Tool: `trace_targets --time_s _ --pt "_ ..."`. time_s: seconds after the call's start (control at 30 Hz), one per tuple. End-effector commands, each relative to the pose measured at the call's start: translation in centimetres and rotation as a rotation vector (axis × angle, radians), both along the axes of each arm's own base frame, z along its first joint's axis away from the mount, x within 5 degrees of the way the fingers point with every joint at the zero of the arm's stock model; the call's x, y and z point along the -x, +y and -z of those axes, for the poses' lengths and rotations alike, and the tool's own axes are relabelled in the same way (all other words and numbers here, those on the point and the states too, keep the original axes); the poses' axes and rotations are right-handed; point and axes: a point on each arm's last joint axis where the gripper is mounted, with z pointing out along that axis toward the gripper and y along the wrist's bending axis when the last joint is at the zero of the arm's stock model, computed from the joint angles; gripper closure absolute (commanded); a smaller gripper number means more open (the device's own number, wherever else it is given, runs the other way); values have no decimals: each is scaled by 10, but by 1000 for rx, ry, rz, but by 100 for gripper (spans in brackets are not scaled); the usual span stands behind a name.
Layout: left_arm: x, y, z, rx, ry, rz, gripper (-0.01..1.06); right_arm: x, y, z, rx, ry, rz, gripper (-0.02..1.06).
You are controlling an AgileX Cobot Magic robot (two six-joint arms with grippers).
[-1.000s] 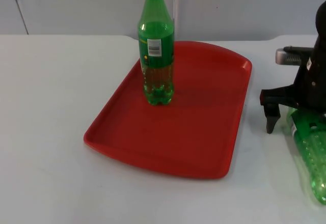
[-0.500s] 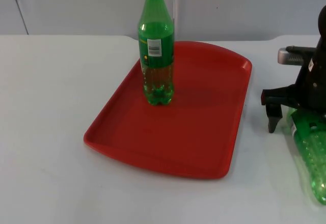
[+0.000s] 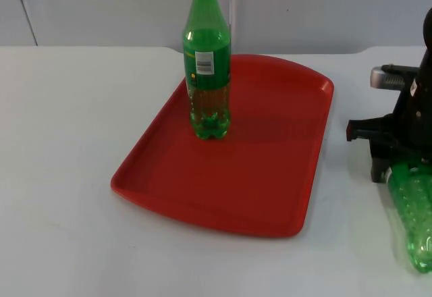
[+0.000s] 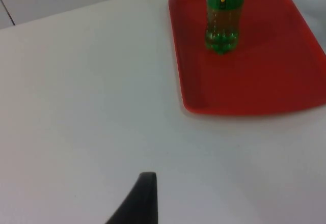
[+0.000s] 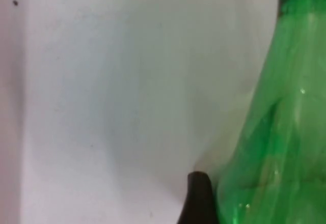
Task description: Place the bottle upright on the tray.
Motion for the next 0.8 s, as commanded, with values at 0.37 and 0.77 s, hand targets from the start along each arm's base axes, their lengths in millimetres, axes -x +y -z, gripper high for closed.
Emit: trace_targets --time_s 0.37,0.77 --pt "0 0 1 2 2 -1 0 -2 3 -105 -74 -352 -158 105" --pt "0 0 1 2 2 -1 0 27 8 -257 -110 -1067 -401 105"
